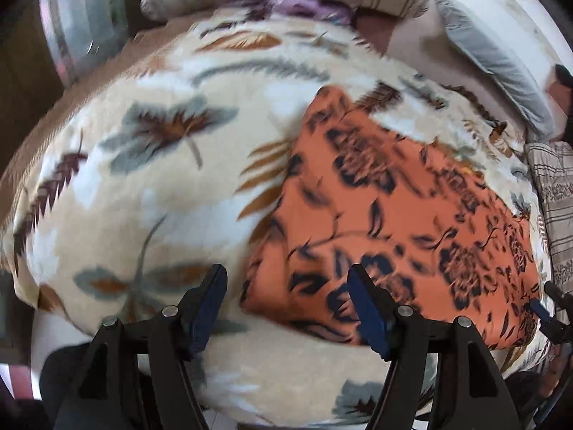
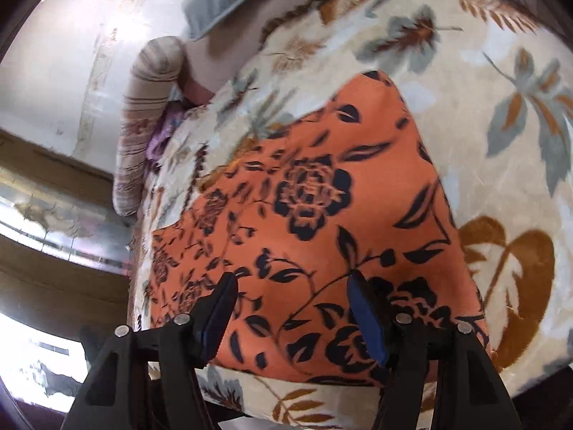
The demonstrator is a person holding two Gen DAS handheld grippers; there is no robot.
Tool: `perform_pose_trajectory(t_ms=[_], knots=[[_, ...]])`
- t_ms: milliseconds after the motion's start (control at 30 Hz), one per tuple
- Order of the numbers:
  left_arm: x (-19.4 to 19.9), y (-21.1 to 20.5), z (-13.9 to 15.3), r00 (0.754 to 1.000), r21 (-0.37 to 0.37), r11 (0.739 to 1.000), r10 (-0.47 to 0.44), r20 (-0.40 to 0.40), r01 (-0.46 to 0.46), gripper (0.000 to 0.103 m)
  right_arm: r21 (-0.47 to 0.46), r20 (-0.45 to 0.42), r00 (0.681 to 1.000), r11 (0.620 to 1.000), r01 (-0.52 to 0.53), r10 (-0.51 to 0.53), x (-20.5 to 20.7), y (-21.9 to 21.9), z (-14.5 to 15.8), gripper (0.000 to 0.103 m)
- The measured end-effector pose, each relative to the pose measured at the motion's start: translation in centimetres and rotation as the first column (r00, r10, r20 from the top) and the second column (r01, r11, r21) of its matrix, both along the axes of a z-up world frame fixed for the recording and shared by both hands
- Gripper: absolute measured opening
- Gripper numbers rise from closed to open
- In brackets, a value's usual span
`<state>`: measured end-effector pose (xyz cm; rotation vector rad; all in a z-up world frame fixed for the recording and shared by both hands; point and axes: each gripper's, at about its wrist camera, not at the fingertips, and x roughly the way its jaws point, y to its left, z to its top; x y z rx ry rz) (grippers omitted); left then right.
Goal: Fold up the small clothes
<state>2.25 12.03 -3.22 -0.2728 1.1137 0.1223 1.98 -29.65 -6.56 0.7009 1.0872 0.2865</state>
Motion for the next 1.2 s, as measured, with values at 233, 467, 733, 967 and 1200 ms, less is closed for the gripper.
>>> perform_pose_trajectory(t_ms=[233,467,733,967,1200], knots=[[6.9,-0.2,1.1,0.998,-0.037,0.997,-0.062,0.015,0.062,0.070,-0.030,-0.055,0.999,1.000,-0.003,0.002,-0.1,0.2,-1.5,0.069],[15.8,1.3,-3.7,0.991,0.211,0.974,-0.054,-0.126,0.080,0.070,0.000,-0.046,0.999,1.000,-0.002,0.002,-0.2,-0.2,-2.3,0.070],[17.1,3.8,-1.2,0.999,0.237,0.971,0.044,-0.028,-0.036,0.072,0.048,-0.049,0.998,0.998,0.032,-0.030,-0.3,-0.8,-2.5,0.069],[8.9,-0.1,2.1,0.995,0.123,0.991,-0.054,0.078,0.044,0.073,0.035,-0.024,0.999,0.999,0.039,-0.038,2.1,-1.2,0.1,0.070],[3.5,-5.1,-0.9,0.990,0.046,0.989,-0.141,0.007,0.141,0.073,0.048,-0.083,0.983,0.984,0.169,-0.164,3.3,-4.6,-2.3,0.071]])
